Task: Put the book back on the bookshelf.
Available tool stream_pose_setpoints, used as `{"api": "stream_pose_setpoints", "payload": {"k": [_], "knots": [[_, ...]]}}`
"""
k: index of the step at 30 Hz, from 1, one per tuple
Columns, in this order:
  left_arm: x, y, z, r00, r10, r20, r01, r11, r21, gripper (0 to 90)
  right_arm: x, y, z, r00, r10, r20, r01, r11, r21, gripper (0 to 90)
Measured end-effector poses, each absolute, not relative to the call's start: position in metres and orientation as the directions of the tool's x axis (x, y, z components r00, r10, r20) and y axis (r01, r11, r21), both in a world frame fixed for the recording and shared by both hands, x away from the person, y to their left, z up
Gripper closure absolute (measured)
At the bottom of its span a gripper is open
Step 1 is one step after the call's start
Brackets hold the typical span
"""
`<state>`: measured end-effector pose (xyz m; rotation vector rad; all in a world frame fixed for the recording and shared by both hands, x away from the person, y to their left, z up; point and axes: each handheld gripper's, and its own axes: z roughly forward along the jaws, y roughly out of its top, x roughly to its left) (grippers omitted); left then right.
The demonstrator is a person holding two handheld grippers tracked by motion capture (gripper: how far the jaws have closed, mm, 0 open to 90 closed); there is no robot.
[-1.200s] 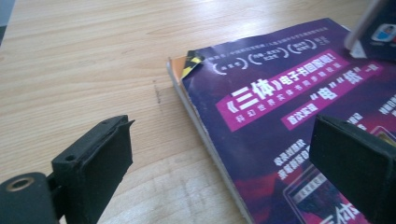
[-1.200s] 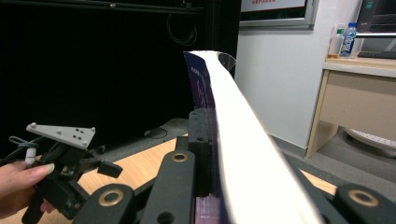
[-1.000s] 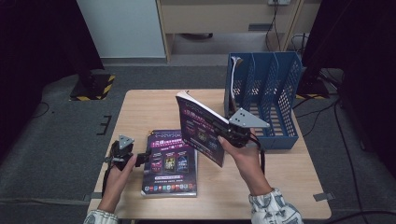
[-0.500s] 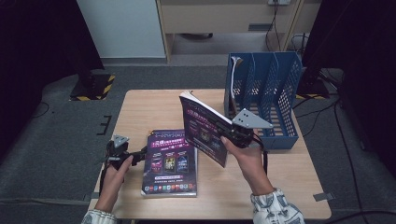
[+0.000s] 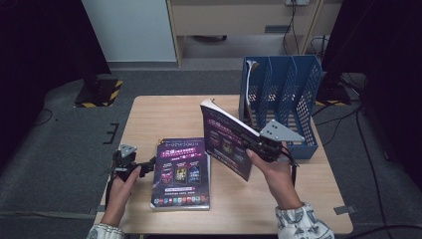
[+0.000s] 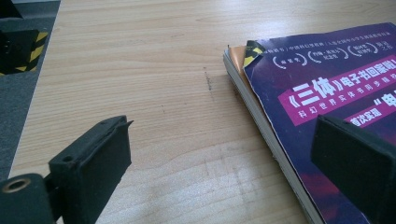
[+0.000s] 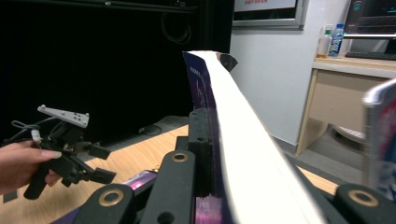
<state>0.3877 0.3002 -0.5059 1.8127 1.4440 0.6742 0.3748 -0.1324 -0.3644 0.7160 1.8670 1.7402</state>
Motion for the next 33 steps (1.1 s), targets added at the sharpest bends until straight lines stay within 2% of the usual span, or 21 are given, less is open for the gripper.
{"api": "stream_pose_setpoints", "payload": {"k": [18, 33], "knots": [[0.387, 0.299, -0.506, 0.244, 0.97, -0.017, 0.6, -0.137, 0.788, 4.7, 0.351, -0.183, -0.373, -0.723, 0.691, -0.002, 0.068, 0.074, 0.995, 82.4], [0.387, 0.299, -0.506, 0.244, 0.97, -0.012, 0.599, -0.141, 0.788, 4.7, 0.34, -0.212, -0.367, -0.706, 0.708, 0.019, 0.083, 0.057, 0.995, 82.4]]}}
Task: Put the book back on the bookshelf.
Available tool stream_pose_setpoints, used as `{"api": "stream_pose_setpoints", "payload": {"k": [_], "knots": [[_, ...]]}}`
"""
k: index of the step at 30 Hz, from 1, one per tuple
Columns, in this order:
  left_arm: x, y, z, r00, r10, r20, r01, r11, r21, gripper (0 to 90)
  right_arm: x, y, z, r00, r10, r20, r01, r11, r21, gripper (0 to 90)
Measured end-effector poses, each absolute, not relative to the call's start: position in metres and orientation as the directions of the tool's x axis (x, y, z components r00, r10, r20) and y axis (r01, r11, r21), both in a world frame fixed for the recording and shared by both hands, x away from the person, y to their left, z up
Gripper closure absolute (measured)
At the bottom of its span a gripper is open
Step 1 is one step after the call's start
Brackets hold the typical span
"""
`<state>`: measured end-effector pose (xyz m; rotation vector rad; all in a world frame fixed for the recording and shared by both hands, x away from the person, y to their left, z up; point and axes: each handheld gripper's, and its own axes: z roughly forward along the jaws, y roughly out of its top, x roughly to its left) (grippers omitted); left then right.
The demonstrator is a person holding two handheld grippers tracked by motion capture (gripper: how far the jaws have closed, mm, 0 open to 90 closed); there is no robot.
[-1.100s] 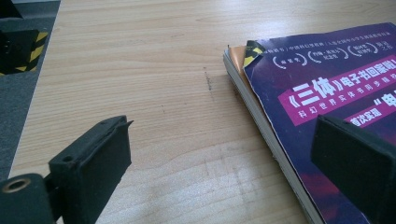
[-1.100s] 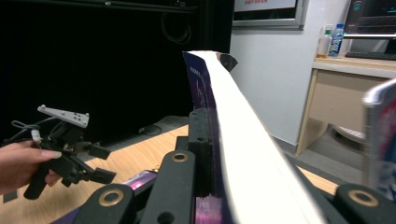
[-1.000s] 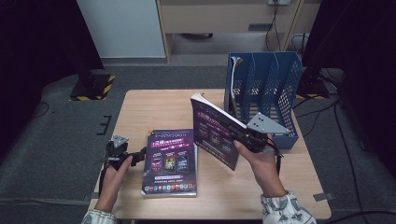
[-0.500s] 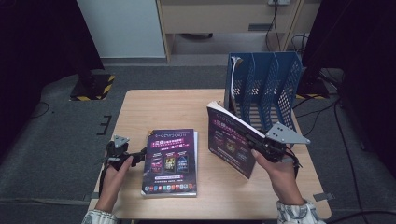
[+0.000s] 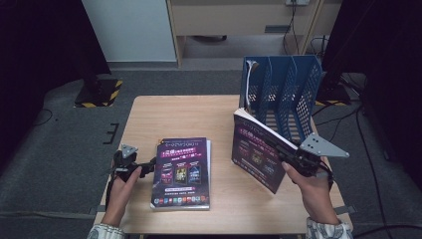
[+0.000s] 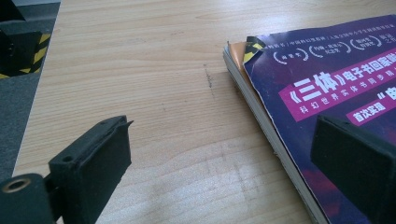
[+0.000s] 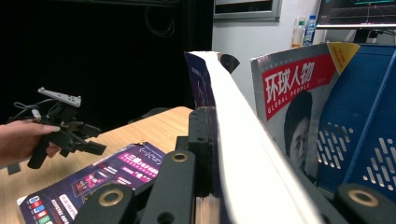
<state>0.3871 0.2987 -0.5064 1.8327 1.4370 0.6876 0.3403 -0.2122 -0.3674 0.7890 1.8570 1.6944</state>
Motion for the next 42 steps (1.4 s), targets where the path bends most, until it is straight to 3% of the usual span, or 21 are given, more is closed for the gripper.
{"api": "stream_pose_setpoints", "payload": {"k": [42], "knots": [[0.389, 0.297, -0.508, 0.248, 0.969, -0.007, 0.603, -0.149, 0.784, 4.8, 0.323, -0.262, -0.329, -0.647, 0.761, 0.053, 0.087, 0.004, 0.996, 82.4]]}}
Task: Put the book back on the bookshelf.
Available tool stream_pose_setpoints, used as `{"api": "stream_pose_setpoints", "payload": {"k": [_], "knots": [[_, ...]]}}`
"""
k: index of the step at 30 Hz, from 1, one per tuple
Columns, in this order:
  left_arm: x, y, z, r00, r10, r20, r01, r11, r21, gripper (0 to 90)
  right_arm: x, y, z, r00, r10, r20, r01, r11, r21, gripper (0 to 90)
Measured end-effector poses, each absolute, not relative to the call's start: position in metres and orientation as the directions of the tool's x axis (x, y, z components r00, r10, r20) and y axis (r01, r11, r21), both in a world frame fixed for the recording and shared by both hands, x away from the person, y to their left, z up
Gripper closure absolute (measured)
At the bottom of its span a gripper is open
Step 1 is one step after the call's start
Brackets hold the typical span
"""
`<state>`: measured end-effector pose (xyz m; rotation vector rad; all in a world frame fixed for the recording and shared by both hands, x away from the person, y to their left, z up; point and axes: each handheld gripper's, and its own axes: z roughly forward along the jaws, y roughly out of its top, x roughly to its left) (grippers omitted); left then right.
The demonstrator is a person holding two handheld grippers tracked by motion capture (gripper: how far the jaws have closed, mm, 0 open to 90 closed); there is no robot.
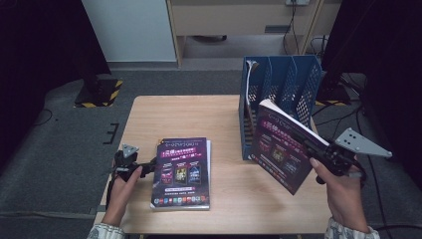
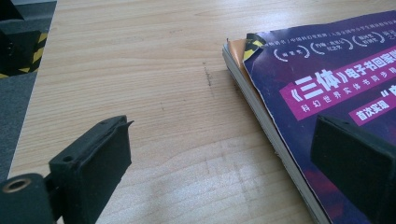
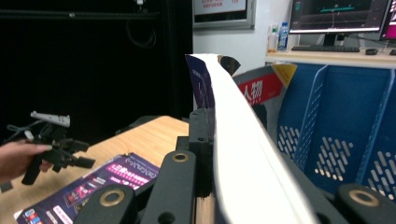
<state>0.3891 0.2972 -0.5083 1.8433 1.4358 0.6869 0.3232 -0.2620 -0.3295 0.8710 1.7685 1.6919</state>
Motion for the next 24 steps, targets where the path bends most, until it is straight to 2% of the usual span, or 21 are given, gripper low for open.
{"api": "stream_pose_setpoints", "payload": {"k": [14, 24], "knots": [[0.387, 0.296, -0.511, 0.245, 0.969, 0.008, 0.61, -0.161, 0.776, 4.8, 0.32, -0.271, -0.303, -0.574, 0.816, 0.069, 0.035, -0.059, 0.998, 82.5], [0.386, 0.296, -0.51, 0.248, 0.969, 0.015, 0.607, -0.167, 0.777, 4.8, 0.343, -0.272, -0.29, -0.501, 0.864, 0.057, 0.046, -0.039, 0.998, 82.4]]}}
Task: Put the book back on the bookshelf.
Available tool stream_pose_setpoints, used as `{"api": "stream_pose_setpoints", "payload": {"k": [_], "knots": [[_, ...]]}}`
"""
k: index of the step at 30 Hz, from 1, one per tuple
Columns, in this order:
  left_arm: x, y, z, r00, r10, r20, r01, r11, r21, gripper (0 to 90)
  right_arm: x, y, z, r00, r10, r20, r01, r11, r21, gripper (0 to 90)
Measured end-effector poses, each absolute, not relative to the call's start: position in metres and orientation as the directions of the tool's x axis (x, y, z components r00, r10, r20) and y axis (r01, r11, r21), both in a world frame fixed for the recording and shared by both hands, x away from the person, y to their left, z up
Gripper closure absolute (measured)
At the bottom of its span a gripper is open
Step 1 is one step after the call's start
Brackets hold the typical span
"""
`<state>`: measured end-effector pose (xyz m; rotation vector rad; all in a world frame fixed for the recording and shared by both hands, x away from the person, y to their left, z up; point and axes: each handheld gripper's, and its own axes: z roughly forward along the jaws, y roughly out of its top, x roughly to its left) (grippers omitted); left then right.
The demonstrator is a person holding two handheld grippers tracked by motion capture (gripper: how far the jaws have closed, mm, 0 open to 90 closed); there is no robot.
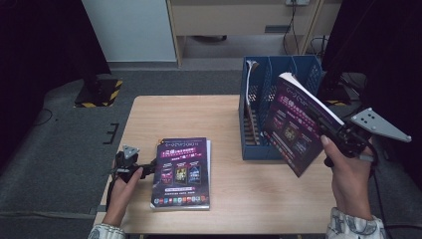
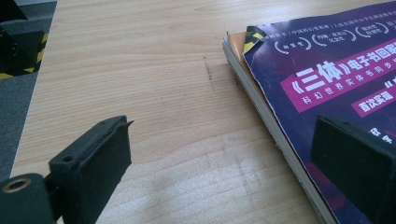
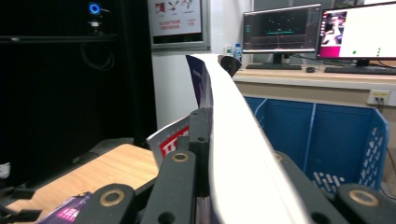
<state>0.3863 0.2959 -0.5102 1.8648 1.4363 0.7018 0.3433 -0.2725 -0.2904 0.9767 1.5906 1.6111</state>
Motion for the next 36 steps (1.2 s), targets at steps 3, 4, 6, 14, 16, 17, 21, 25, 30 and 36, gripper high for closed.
{"api": "stream_pose_setpoints", "payload": {"k": [3, 4, 6, 14, 16, 17, 21, 25, 30, 36], "knots": [[0.385, 0.296, -0.51, 0.251, 0.968, 0.021, 0.608, -0.174, 0.775, 4.8, 0.347, -0.271, -0.288, -0.49, 0.87, 0.051, 0.047, -0.032, 0.998, 82.5], [0.385, 0.295, -0.51, 0.25, 0.968, 0.021, 0.607, -0.174, 0.775, 4.8, 0.351, -0.27, -0.285, -0.479, 0.877, 0.046, 0.049, -0.025, 0.998, 82.4], [0.384, 0.295, -0.51, 0.254, 0.967, 0.025, 0.606, -0.179, 0.775, 4.8, 0.353, -0.269, -0.285, -0.475, 0.879, 0.045, 0.052, -0.023, 0.998, 82.4], [0.384, 0.295, -0.509, 0.252, 0.968, 0.02, 0.602, -0.173, 0.779, 4.8, 0.368, -0.271, -0.283, -0.425, 0.904, 0.039, 0.077, -0.007, 0.997, 82.5], [0.384, 0.295, -0.509, 0.251, 0.968, 0.02, 0.601, -0.173, 0.78, 4.8, 0.373, -0.271, -0.282, -0.41, 0.912, 0.036, 0.085, -0.001, 0.996, 82.4], [0.384, 0.295, -0.509, 0.251, 0.968, 0.021, 0.602, -0.173, 0.78, 4.8, 0.378, -0.271, -0.283, -0.4, 0.916, 0.037, 0.091, 0.0, 0.996, 82.4], [0.383, 0.295, -0.509, 0.254, 0.967, 0.022, 0.601, -0.175, 0.78, 4.8, 0.389, -0.27, -0.284, -0.374, 0.927, 0.035, 0.108, 0.006, 0.994, 82.5], [0.383, 0.295, -0.508, 0.254, 0.967, 0.02, 0.6, -0.174, 0.781, 4.8, 0.399, -0.269, -0.285, -0.349, 0.936, 0.036, 0.107, 0.002, 0.994, 82.5], [0.383, 0.295, -0.508, 0.255, 0.967, 0.018, 0.599, -0.173, 0.782, 4.7, 0.408, -0.268, -0.285, -0.328, 0.944, 0.026, 0.12, 0.015, 0.993, 82.4], [0.383, 0.295, -0.508, 0.256, 0.967, 0.017, 0.598, -0.172, 0.782, 4.8, 0.418, -0.265, -0.286, -0.318, 0.948, 0.029, 0.13, 0.014, 0.991, 82.5]]}}
